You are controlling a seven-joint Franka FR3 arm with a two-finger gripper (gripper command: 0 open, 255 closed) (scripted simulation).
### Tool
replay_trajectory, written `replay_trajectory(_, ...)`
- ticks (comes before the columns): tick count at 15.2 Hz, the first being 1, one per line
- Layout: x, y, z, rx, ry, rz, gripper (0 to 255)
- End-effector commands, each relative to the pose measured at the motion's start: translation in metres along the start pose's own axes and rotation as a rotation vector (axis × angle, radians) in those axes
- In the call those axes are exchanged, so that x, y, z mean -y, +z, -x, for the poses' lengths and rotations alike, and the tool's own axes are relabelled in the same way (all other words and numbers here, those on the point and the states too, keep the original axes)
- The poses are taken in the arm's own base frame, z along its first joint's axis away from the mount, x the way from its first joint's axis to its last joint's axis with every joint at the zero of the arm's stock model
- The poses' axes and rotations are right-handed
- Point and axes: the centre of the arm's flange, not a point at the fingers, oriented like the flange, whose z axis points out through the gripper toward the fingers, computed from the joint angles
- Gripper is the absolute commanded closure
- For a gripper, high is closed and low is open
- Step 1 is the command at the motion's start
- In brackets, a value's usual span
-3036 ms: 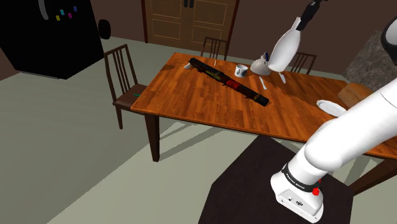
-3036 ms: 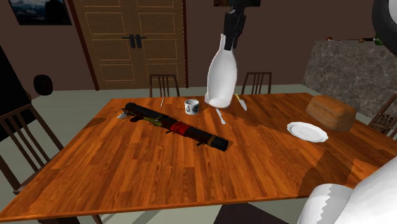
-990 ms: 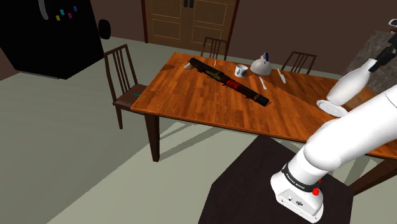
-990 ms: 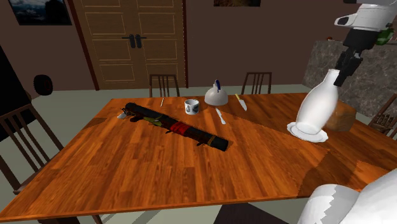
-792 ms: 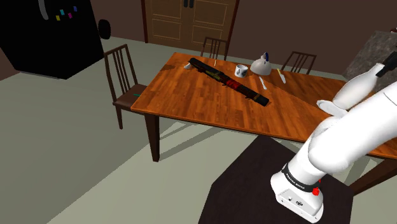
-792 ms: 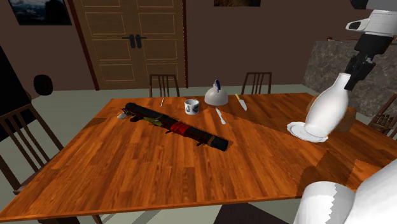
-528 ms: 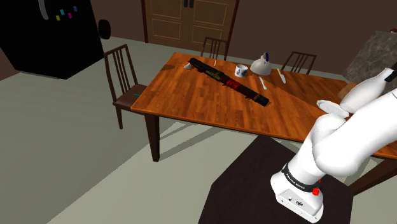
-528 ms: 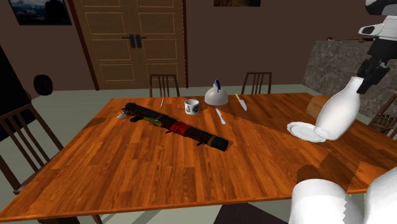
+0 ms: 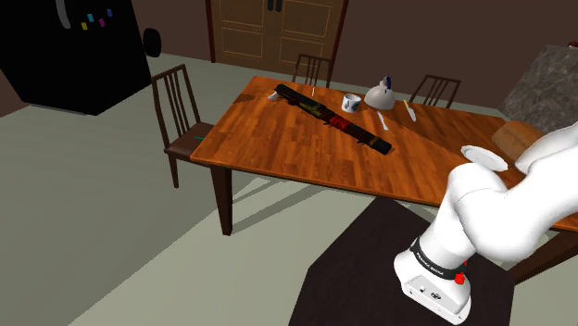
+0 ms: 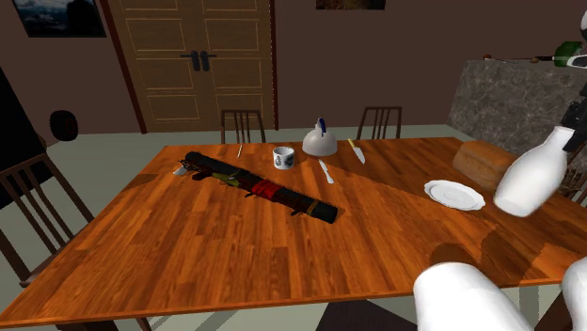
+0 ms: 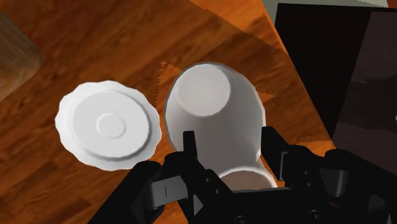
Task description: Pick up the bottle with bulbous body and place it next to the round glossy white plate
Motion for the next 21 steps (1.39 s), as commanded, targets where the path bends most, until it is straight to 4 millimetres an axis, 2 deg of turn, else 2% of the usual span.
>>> replay_trajectory(1, -0.010, 0.003, 0.024, 0.002, 0.000, -0.002, 255)
replay_trajectory(6, -0.037, 0.015, 0.082, 0.002, 0.000, -0.002, 255)
replay_trajectory(20, -0.037, 0.089, 0.091, 0.002, 0.000, -0.002, 255)
replay_trajectory(21, -0.037, 0.089, 0.091, 0.002, 0.000, -0.002, 255)
